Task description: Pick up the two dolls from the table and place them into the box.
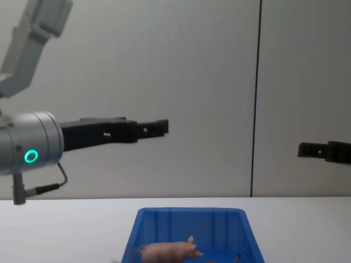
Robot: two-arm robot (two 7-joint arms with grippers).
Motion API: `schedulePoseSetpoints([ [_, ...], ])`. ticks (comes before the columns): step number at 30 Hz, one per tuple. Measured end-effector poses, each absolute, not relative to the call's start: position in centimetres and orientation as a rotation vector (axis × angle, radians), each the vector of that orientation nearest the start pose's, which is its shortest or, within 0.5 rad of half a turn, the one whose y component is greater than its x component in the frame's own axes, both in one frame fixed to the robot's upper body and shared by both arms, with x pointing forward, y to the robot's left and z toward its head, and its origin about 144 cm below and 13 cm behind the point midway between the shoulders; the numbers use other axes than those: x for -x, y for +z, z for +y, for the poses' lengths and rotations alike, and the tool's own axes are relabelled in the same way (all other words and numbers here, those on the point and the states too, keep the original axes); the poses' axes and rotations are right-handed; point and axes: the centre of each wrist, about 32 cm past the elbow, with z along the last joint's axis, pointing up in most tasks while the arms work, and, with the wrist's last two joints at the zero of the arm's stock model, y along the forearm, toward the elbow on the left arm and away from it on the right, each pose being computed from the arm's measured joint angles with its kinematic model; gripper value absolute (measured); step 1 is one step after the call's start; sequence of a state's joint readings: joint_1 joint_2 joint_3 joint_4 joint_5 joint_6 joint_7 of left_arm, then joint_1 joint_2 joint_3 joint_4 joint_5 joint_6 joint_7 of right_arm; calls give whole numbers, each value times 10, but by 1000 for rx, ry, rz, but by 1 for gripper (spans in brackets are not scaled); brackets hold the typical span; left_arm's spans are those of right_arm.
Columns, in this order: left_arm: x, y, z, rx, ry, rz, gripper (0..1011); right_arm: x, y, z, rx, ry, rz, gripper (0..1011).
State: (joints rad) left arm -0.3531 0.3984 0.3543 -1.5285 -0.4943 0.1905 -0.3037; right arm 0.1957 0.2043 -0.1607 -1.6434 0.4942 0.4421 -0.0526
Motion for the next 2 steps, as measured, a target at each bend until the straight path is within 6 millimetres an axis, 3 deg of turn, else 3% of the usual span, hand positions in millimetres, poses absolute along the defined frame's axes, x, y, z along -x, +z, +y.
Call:
schedulePoseSetpoints([
  [2, -532, 1236, 244, 5, 1001, 3, 1001, -503, 1225, -231, 13, -1348, 347, 1001],
])
